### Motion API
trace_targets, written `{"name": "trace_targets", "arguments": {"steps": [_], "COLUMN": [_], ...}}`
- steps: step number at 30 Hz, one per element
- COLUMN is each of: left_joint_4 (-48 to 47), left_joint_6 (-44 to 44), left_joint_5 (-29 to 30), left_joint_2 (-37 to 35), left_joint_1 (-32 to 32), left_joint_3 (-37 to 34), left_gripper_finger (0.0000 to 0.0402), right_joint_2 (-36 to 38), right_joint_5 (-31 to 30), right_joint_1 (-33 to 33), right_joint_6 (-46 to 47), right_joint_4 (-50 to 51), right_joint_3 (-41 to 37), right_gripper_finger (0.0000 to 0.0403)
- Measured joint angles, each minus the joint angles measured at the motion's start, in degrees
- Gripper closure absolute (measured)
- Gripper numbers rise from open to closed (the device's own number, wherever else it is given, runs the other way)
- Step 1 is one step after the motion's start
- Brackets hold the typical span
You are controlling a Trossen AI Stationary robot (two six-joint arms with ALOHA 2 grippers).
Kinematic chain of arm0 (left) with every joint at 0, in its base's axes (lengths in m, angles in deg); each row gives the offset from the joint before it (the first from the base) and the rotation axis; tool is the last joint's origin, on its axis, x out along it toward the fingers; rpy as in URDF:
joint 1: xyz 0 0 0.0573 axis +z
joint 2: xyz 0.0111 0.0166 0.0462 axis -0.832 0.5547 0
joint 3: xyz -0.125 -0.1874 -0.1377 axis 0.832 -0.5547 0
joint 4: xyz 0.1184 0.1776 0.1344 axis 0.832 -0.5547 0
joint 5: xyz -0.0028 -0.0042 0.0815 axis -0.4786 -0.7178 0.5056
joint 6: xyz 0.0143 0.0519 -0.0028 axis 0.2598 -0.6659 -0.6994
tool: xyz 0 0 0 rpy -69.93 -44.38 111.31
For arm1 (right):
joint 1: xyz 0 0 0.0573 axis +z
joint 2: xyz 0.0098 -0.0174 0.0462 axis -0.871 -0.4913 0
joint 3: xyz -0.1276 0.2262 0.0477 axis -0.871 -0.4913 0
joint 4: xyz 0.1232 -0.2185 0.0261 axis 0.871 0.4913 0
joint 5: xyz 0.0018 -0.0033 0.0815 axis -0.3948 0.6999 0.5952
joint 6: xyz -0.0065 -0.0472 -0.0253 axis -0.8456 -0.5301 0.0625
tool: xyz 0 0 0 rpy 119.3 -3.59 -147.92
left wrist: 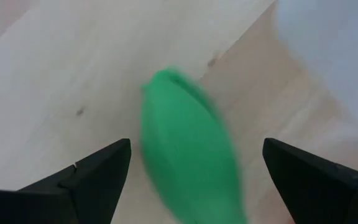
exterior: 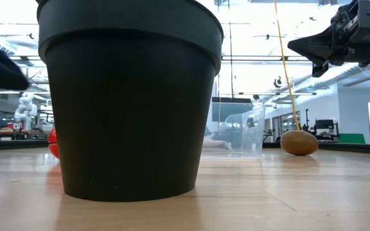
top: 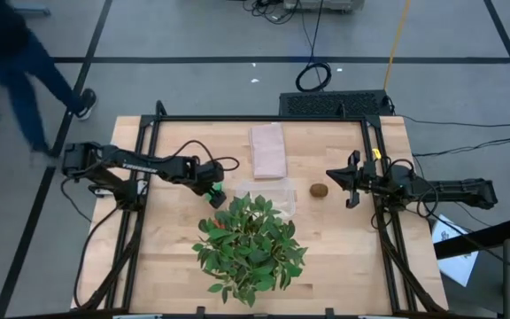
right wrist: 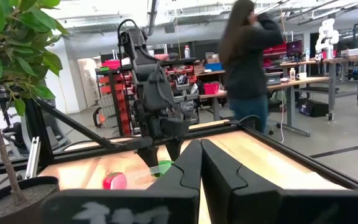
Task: Pick and placing Produce into tupperware
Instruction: Put the corn into the transparent bin
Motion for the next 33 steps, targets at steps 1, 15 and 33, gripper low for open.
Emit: {"name": "trace_targets", "arguments": {"steps": [1, 15, 33], "left_joint_4": [-0.41, 0.88, 1.98], "left_joint_6": [-0.02, -1.12, -10.10], "left_joint_5": [-0.03, 0.63, 2.26], "left_joint_2": [0.61, 4.76, 0.97], "left_joint_1": [0.00, -0.46, -0.48], "left_joint_3": [-0.07, 0.26, -0.02], "left_gripper_finger": [0.0030, 0.0070, 0.0199], "right_joint_2": [-0.17, -1.89, -1.88], "right_joint_5": [-0.02, 0.00, 0.00], "right_joint_1": [-0.02, -0.02, -0.02], "right_joint_6": [0.01, -0.09, -0.20], "right_joint_4": [-0.27, -0.78, -0.80], "right_joint_3": [-0.01, 0.00, -0.01], "right_gripper_finger": [0.0403, 0.0403, 0.0403]}}
